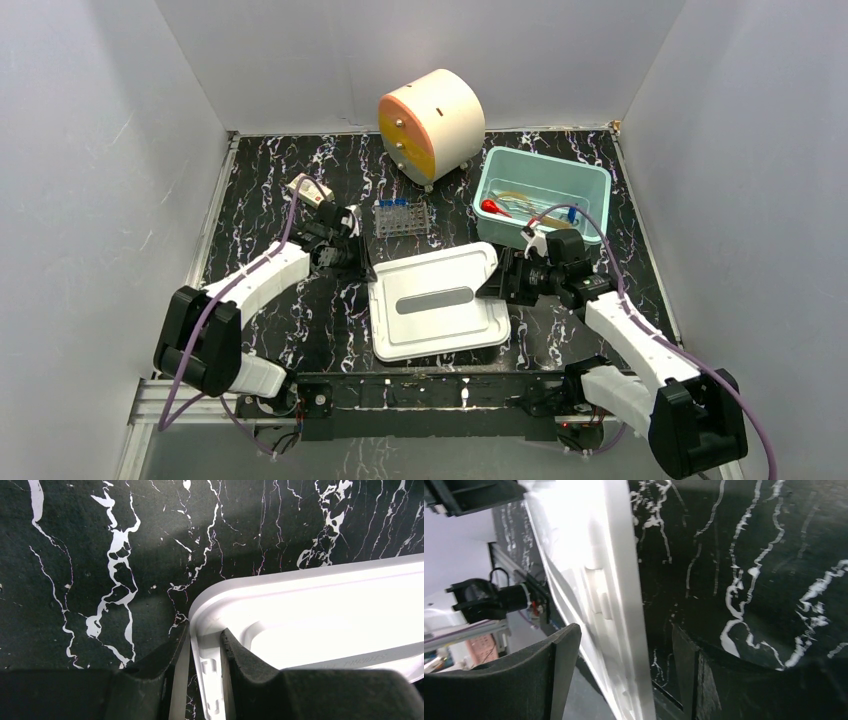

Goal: Organize the chemistry lab equipment

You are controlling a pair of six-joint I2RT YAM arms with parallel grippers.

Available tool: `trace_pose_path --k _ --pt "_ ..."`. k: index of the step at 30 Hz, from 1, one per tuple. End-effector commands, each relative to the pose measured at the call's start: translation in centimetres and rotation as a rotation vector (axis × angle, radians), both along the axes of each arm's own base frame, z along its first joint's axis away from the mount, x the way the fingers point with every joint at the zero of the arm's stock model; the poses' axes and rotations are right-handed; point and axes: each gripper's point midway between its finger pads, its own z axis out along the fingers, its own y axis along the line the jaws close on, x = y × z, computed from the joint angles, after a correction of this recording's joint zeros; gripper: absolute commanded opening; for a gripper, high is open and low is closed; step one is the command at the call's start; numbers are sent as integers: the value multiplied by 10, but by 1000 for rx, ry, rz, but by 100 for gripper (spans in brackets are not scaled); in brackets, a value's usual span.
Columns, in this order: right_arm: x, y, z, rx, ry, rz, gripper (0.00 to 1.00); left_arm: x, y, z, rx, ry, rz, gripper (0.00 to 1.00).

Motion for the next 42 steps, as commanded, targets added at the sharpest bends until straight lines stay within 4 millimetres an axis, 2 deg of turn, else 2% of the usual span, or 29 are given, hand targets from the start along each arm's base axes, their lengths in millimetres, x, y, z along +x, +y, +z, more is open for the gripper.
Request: trace_pose_path --k 1,6,10,15,17,19,22,27,31,34,39,42 --pt "8 25 41 163 -82 106 72 5 -6 20 -86 -28 -12 15" --pt "17 33 73 219 -126 122 58 15 2 19 -102 -29 7 15" --pt "18 41 93 290 -125 134 36 16 4 11 -129 -9 9 15" --pt "27 41 101 289 -115 90 12 27 2 23 -145 -42 14 20" --pt "35 41 104 278 -127 75 9 34 9 27 -121 -51 54 30" --pt "45 41 108 259 -139 58 8 39 20 26 -77 -47 119 46" --pt "62 44 116 251 -153 52 4 47 31 31 -68 -66 176 59" --pt "87 51 144 260 -205 85 1 61 40 66 -107 -125 223 77" --pt "105 42 174 285 -249 80 1 65 43 99 -132 -182 239 85" --pt "118 17 195 318 -268 44 1 63 45 112 -152 -199 253 86" --pt "128 -25 235 362 -333 6 2 61 42 120 -185 -208 254 87" --pt "136 -35 241 340 -346 -24 2 61 39 118 -194 -194 245 87"
